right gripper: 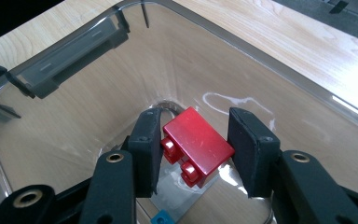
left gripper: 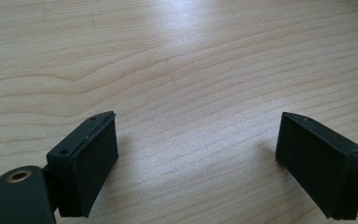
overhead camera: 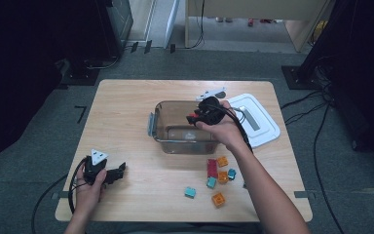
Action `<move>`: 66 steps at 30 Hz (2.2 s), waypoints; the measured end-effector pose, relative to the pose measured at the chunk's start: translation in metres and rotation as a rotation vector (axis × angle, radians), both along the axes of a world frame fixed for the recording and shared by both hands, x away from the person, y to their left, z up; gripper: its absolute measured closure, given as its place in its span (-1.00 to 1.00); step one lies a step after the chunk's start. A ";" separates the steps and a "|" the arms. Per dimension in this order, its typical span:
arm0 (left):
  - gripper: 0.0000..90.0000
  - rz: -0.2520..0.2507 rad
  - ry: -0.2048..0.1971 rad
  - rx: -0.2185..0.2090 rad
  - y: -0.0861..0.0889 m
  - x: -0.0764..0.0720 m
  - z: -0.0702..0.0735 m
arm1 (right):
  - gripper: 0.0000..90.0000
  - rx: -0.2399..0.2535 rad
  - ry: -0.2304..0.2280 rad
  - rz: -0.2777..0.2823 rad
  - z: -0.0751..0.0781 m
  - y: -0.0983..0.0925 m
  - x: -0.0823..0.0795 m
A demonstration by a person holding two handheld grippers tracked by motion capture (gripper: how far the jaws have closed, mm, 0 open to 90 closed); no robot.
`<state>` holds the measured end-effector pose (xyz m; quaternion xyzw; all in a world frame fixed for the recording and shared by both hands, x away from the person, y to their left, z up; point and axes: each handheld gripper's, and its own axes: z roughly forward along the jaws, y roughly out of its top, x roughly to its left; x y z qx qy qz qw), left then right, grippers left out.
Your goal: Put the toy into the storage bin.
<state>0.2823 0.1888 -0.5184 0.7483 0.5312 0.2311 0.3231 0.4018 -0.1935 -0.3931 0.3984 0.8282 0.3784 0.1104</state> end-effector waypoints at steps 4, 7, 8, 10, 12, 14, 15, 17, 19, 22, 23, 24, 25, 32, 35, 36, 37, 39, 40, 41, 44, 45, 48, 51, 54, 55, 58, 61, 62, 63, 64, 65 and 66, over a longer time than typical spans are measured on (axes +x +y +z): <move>-0.72 0.000 0.000 0.000 0.000 0.000 0.000 | 0.23 0.011 0.010 -0.011 -0.001 -0.002 0.000; -0.72 0.000 0.000 0.000 0.000 0.000 0.000 | 0.13 0.024 0.013 -0.018 0.000 -0.004 0.000; -0.72 0.000 0.000 0.001 0.000 0.000 0.000 | 0.10 0.024 0.010 -0.021 0.000 -0.005 0.000; -0.72 0.000 0.000 0.000 0.000 0.000 0.000 | 0.10 0.030 0.006 -0.022 0.002 -0.006 -0.001; -0.72 0.000 0.000 0.000 0.000 0.000 0.000 | 0.09 0.035 -0.002 -0.021 0.003 -0.007 -0.003; -0.72 0.000 0.000 0.000 0.000 0.000 0.000 | 0.09 0.039 -0.006 -0.020 0.005 -0.008 -0.006; -0.72 0.000 0.000 0.000 0.000 0.000 0.000 | 0.09 0.042 -0.010 -0.018 0.006 -0.009 -0.008; -0.72 0.000 0.000 0.000 0.000 0.000 0.000 | 0.08 0.045 -0.014 -0.015 0.009 -0.010 -0.011; -0.72 0.000 0.000 0.000 0.000 0.000 0.000 | 0.05 0.049 -0.024 -0.007 0.011 -0.012 -0.015; -0.72 0.000 0.000 0.001 0.000 0.000 0.000 | -0.03 0.052 -0.043 0.005 0.015 -0.013 -0.023; -0.72 -0.001 0.000 0.001 0.000 0.000 0.000 | -0.05 0.053 -0.048 0.007 0.017 -0.014 -0.026; -0.72 -0.001 0.000 0.002 0.000 0.000 0.000 | -0.06 0.054 -0.056 0.010 0.019 -0.014 -0.028; -0.72 -0.001 -0.001 0.001 0.000 0.000 0.000 | -0.08 0.056 -0.065 0.012 0.020 -0.015 -0.032; -0.72 0.000 -0.001 0.000 0.000 0.000 0.000 | -0.26 0.079 -0.103 0.053 0.030 -0.019 -0.054; -0.72 0.000 -0.001 0.001 0.000 0.000 0.000 | -0.36 0.082 -0.117 0.073 0.033 -0.019 -0.065; -0.72 0.000 -0.001 0.001 0.000 0.000 0.000 | -0.39 0.085 -0.119 0.079 0.034 -0.019 -0.068; -0.72 0.000 0.000 0.000 0.000 0.000 0.000 | -0.42 0.086 -0.123 0.082 0.034 -0.019 -0.071; -0.72 0.000 0.000 0.001 0.000 0.000 0.000 | -0.48 0.083 -0.131 0.090 0.035 -0.018 -0.077; -0.72 0.000 -0.001 0.000 0.000 0.000 0.000 | -0.50 0.086 -0.132 0.092 0.036 -0.018 -0.081; -0.72 0.000 -0.001 0.000 0.000 0.000 0.000 | -0.53 0.086 -0.135 0.095 0.036 -0.017 -0.084; -0.72 0.001 0.000 -0.001 0.000 0.000 0.000 | -0.59 0.071 -0.143 0.107 0.036 -0.016 -0.092; -0.72 0.000 0.000 0.000 0.000 0.000 0.000 | -0.60 0.068 -0.139 0.113 0.036 -0.016 -0.095; -0.72 0.001 0.000 -0.001 0.000 0.000 0.000 | -0.64 0.060 -0.131 0.143 0.033 -0.013 -0.103; -0.72 0.001 0.000 -0.002 0.000 0.000 0.000 | -0.68 0.057 -0.128 0.156 0.030 -0.011 -0.111; -0.72 0.000 0.001 0.000 0.000 0.000 0.000 | -0.68 0.061 -0.126 0.176 0.025 -0.009 -0.119; -0.72 0.000 0.001 -0.001 0.000 0.000 0.000 | -0.68 0.058 -0.126 0.186 0.023 -0.008 -0.122; -0.72 0.000 0.002 0.000 0.000 0.000 0.000 | -0.68 0.038 -0.133 0.206 0.017 -0.005 -0.129; -0.72 -0.001 0.002 0.001 0.000 0.000 0.000 | -0.68 0.041 -0.131 0.222 0.012 -0.002 -0.135; -0.72 -0.001 0.002 0.001 0.000 0.000 0.000 | -0.68 0.043 -0.133 0.225 0.011 -0.001 -0.137; -0.72 -0.001 0.002 0.001 0.000 0.000 0.000 | -0.68 0.043 -0.132 0.229 0.009 -0.001 -0.139; -0.72 -0.001 0.002 0.001 0.000 0.000 0.000 | -0.68 0.045 -0.131 0.234 0.006 0.000 -0.140; -0.72 -0.001 0.002 0.000 0.000 0.000 0.000 | -0.68 0.045 -0.127 0.238 0.004 0.001 -0.142; -0.72 0.000 0.001 0.001 0.000 0.000 0.000 | -0.68 0.044 -0.122 0.241 0.002 0.002 -0.144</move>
